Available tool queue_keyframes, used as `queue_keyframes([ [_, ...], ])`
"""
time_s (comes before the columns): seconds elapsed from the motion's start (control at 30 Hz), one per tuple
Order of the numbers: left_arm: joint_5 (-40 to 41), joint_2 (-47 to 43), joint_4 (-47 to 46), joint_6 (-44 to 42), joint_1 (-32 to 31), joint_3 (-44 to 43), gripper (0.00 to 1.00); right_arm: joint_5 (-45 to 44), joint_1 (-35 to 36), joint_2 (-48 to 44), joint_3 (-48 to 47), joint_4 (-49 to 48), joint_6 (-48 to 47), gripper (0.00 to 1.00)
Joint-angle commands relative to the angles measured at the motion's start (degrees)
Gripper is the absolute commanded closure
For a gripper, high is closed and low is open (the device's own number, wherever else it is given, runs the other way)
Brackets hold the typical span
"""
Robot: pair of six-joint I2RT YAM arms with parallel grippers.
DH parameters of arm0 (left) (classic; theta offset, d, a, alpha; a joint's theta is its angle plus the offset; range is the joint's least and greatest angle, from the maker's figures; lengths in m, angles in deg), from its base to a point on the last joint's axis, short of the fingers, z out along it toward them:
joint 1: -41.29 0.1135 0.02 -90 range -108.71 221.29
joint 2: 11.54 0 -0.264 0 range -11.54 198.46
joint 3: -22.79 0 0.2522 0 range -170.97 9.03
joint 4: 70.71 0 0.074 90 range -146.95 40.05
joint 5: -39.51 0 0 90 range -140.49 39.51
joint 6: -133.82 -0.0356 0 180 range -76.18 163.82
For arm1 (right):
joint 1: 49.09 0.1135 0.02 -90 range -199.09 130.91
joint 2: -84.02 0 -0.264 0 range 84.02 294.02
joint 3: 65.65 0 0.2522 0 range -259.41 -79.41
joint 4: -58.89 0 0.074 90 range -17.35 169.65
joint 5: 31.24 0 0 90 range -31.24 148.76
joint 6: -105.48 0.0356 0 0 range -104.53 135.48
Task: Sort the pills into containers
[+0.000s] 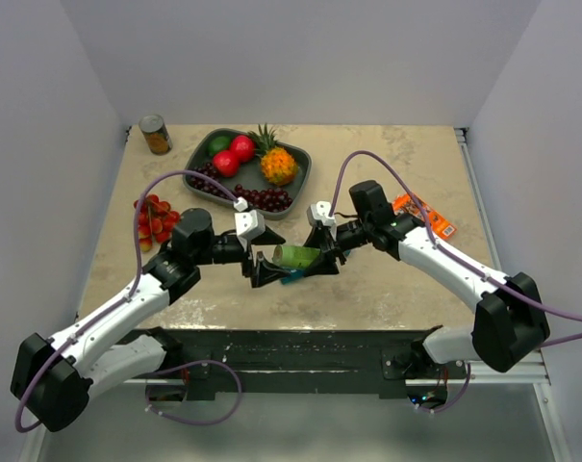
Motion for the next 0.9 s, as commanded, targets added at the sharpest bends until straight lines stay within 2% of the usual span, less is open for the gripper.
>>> queue_keyframes([
  [0.0,-0.03,1.25,-0.88,-0.66,0.16,-1.26,0.19,1.42,0.2,0.29,-1.84,-1.07,0.43,1.0],
  [0.1,-1.52,1.86,-0.97,-0.04,0.16,-1.26,0.4,1.42,0.2,0.29,-1.84,-1.07,0.43,1.0],
  [0.13,-2.74,1.95,-0.8,0.13,0.16,-1.26,0.61,1.42,0.2,0.29,-1.84,-1.16,0.52,1.0],
  [0.2,-2.76,1.69,-0.36,0.83,0.16,-1.44,0.93,1.07,0.11,0.29,-1.75,-1.51,1.13,1.0],
  [0.23,-1.19,1.34,0.34,1.79,0.24,-1.44,1.0,0.89,0.11,0.2,-1.58,-1.95,1.39,1.0],
  [0.3,0.22,0.2,3.15,2.59,0.33,-1.53,1.0,0.28,0.2,0.03,-1.4,-2.22,1.74,0.86],
  [0.33,3.45,-0.15,4.64,4.6,0.59,-1.61,1.0,-0.16,0.2,-0.32,-1.4,-2.56,1.83,0.77],
  [0.37,5.31,-0.5,9.35,5.66,0.77,-1.96,1.0,-0.69,0.11,-0.5,-1.4,-2.65,1.92,0.54],
  [0.4,7.59,-1.29,11.92,6.89,0.95,-2.32,1.0,-2.17,-0.06,-0.67,-1.4,-2.66,1.92,0.4],
  [0.43,13.79,-1.47,14.91,9.95,1.47,-2.75,1.0,-3.4,-0.24,-0.94,-1.49,-2.92,2.01,0.27],
  [0.47,16.03,-1.65,21.11,10.67,2.0,-3.8,1.0,-4.81,-0.32,-1.29,-1.4,-3.09,2.1,0.08],
  [0.5,17.53,-2.09,23.7,11.2,2.7,-4.16,1.0,-6.82,-0.76,-1.64,-1.4,-3.36,2.62,0.01],
  [0.53,20.25,-2.52,28.25,12.69,4.53,-4.43,1.0,-10.15,-0.94,-2.25,-0.96,-5.27,3.84,0.01],
  [0.57,23.32,-3.05,29.95,14.7,5.42,-4.43,1.0,-12.27,-1.81,-2.43,-0.7,-6.95,7.34,0.01],
  [0.63,29.55,-5.25,32.76,18.23,7.53,-4.6,1.0,-15.53,-2.87,-2.43,-0.61,-8.28,8.34,0.01],
  [0.7,34.74,-6.22,35.31,21.38,8.5,-5.65,1.0,-16.51,-4.19,-2.96,-0.43,-9.16,9.74,0.01],
  [0.87,54.44,-2.54,45.86,27.46,10.97,-11.37,1.0,-18.27,-5.25,-3.84,0.09,-10.39,10.71,0.01],
])
